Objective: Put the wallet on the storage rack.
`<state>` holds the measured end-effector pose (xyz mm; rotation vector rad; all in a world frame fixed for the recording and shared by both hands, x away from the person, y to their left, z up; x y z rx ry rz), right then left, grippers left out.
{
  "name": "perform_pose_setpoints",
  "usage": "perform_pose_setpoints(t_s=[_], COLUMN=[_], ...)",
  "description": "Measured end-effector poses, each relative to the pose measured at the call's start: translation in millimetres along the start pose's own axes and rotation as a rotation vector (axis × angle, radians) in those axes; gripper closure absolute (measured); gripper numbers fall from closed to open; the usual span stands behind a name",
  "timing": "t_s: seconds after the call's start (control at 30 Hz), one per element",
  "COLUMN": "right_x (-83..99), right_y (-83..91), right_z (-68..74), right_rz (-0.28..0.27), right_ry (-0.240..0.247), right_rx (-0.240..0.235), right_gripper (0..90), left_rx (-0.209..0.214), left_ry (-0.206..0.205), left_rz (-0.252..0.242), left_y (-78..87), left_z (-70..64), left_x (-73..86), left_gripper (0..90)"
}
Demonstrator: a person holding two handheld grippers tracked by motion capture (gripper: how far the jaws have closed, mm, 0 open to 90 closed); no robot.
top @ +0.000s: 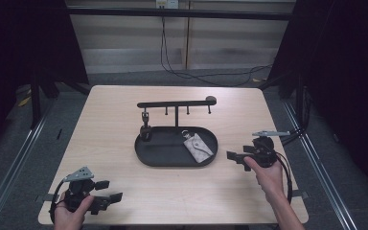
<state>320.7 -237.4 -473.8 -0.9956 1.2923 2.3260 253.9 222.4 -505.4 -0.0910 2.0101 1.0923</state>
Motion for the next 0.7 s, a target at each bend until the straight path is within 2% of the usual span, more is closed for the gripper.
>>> perform_pose_setpoints(t_s=[0.2,0.43,0.6,0.7], right_x=[15.7,36.4,46.9,49.7], right_y=[12.7,18.9,21.1,19.4], right_z=[5.2,8.3,7.1,3.7], right_rz=[-0.012,-0.027,-0.023,-0.019], right_ry=[0.023,0.025,0.055,0.055], right_rx=[0.006,0.01,0.054,0.059], right_gripper=[16.9,17.5,17.7,17.6], left_rx=[-0.042,-0.06,-0.056,-0.026], left_ry=[0.015,0.026,0.019,-0.016], left_rz=[-0.024,-0.053,-0.063,-0.021], left_y=[1.0,2.9,-3.5,-11.7], left_z=[2.1,2.4,1.4,-2.6], left_x=[-0.1,-1.6,-7.9,-14.1], left_gripper=[21.8,21.9,22.0,26.5])
Point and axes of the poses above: each handheld gripper's, and its own axes: y roughly backward along the jaws, x roughly out of its underside, z roughly to its left, the point moved 6 cm from there along -y, roughly forward along the jaws, and after that the axes turned 5 degrees about -x, right-handed, at the moved point
